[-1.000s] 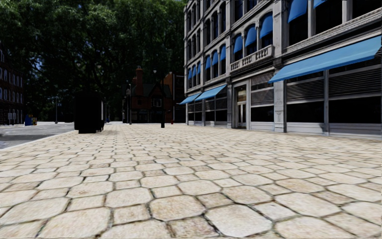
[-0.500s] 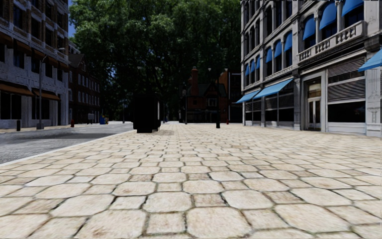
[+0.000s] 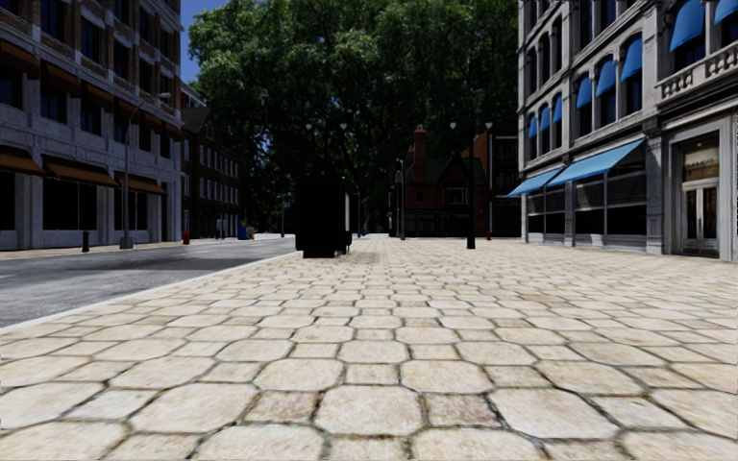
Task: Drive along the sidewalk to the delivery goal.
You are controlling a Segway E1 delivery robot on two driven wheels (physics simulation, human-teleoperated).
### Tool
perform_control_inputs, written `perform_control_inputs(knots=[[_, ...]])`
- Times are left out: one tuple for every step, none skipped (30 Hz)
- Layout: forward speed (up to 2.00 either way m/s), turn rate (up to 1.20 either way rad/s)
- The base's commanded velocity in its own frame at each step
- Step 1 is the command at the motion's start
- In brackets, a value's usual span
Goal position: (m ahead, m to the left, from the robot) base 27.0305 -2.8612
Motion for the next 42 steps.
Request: perform_control_inputs(knots=[[2.0,0.0],[2.0,0.0],[2.0,0.0],[2.0,0.0],[2.0,0.0],[2.0,0.0],[2.0,0.0],[2.0,0.0],[2.0,0.0],[2.0,0.0],[2.0,0.0],[2.0,0.0],[2.0,0.0],[2.0,0.0],[2.0,0.0],[2.0,0.0],[2.0,0.0],[2.0,0.0],[2.0,0.0],[2.0,0.0],[2.0,0.0],[2.0,0.0],[2.0,0.0],[2.0,0.0],[2.0,0.0],[2.0,0.0],[2.0,0.0],[2.0,0.0],[2.0,-0.13],[2.0,-0.21],[2.0,-0.23],[2.0,-0.23],[2.0,-0.23],[2.0,-0.23],[2.0,-0.23],[2.0,-0.23],[2.0,-0.23],[2.0,-0.23],[2.0,-0.23],[2.0,-0.23],[2.0,-0.23],[2.0,-0.23]])
